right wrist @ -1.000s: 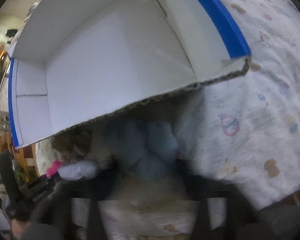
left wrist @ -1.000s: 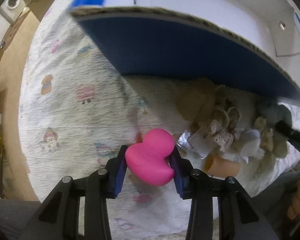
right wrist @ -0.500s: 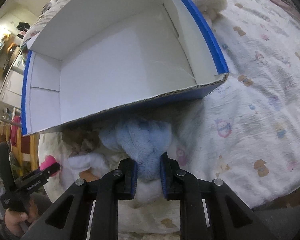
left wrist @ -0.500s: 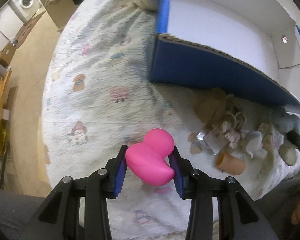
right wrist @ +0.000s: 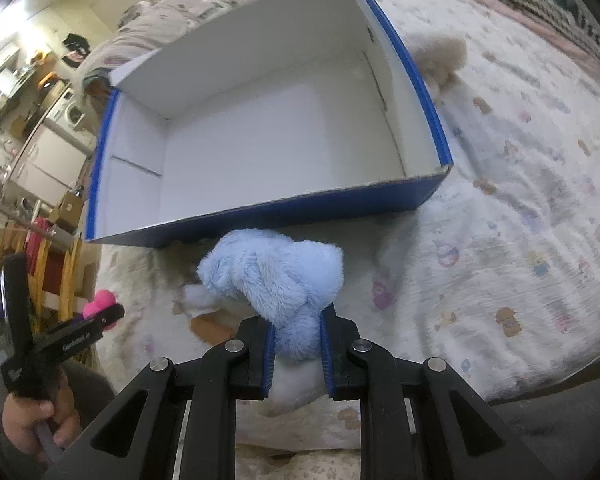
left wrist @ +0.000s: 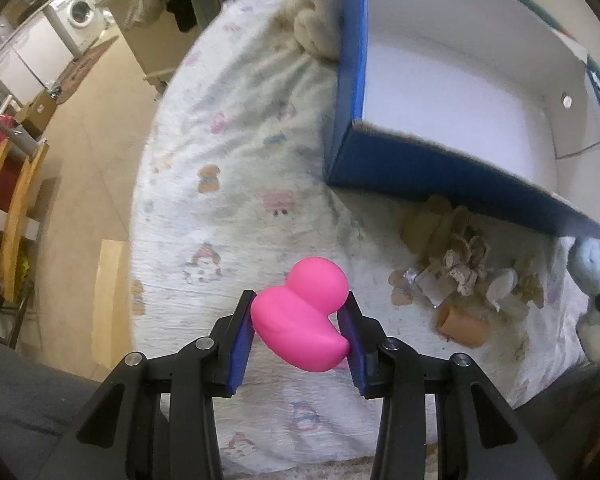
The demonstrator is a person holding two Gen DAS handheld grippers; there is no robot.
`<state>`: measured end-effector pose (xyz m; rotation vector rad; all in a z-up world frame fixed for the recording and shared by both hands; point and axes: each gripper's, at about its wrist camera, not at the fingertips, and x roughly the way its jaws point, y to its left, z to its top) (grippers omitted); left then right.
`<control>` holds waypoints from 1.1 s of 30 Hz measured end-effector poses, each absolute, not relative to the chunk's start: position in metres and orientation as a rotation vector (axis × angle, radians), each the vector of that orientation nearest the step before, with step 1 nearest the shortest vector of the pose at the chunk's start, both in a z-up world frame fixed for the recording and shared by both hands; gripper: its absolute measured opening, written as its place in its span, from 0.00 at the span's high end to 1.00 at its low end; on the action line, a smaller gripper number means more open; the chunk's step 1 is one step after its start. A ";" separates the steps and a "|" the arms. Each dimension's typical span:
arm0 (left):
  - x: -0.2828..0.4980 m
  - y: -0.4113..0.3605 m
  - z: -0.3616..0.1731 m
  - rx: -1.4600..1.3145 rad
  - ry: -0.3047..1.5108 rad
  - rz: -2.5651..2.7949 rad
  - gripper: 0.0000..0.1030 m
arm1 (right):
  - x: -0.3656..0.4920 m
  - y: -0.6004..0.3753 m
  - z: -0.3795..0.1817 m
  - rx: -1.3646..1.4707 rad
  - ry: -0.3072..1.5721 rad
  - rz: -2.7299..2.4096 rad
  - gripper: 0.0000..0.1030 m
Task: Organize soft objects
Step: 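Carry the pink duck and blue plush with both tools over the box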
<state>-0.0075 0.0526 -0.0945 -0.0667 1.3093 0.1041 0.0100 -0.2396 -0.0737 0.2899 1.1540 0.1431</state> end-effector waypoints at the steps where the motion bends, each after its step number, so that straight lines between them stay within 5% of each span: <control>1: -0.005 0.050 -0.090 -0.066 1.299 0.110 0.64 | 0.007 -0.238 -0.069 0.281 1.141 0.148 0.80; 18: 0.024 0.015 0.039 -0.061 1.027 0.044 0.64 | 0.023 -0.229 0.027 0.222 0.914 0.244 0.80; 33: 0.092 -0.027 0.025 0.034 0.996 -0.024 0.64 | 0.095 -0.223 -0.008 0.223 0.911 0.221 0.80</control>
